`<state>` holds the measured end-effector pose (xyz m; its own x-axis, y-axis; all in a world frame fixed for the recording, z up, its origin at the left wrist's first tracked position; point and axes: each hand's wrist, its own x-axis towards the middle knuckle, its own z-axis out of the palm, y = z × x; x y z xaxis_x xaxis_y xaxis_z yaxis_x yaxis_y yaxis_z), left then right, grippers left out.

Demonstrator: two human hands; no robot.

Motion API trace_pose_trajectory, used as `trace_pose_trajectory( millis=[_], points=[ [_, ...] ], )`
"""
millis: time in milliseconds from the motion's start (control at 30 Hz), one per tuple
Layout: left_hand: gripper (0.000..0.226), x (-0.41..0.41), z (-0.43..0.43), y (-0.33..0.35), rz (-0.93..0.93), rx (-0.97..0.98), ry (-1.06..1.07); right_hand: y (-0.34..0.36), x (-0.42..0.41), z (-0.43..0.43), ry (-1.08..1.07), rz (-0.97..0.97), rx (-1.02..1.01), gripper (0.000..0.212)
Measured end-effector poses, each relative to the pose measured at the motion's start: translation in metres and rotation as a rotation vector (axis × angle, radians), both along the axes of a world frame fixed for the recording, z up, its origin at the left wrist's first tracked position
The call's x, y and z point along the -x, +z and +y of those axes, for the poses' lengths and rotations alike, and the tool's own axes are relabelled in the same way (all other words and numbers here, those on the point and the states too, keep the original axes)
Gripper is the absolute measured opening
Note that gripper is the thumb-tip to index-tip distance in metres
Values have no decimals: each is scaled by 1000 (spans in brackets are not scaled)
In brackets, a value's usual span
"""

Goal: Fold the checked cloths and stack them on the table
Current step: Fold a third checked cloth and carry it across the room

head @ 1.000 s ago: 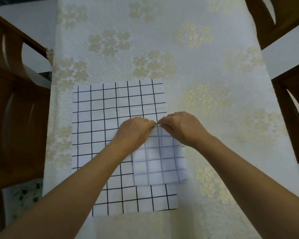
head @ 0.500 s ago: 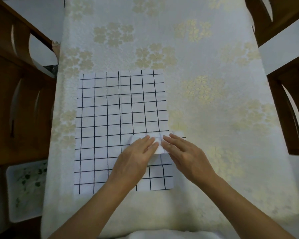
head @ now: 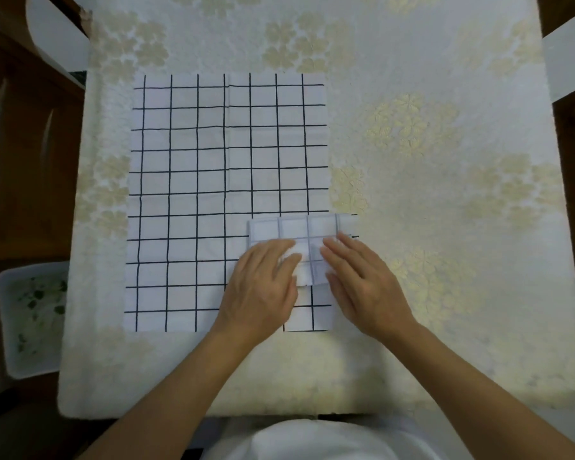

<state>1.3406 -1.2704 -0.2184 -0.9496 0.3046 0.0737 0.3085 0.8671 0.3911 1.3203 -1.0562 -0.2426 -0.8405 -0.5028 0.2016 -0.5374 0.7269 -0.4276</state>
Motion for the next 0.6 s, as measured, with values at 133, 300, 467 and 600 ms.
trace_pose_trajectory(
  millis=[133,300,467,600],
  points=[
    [49,32,11,-2,8,110,78,3,30,-19,-75,-10,-24,42],
    [62,36,18,-24,-124,311,66,-15,37,-39,-71,-87,-261,58],
    [69,28,10,-43,-179,378,52,-26,31,-26,-65,-106,-429,72],
    [71,24,1,-45,-172,357,93,-25,32,-15,-97,-115,-445,78]
  ],
)
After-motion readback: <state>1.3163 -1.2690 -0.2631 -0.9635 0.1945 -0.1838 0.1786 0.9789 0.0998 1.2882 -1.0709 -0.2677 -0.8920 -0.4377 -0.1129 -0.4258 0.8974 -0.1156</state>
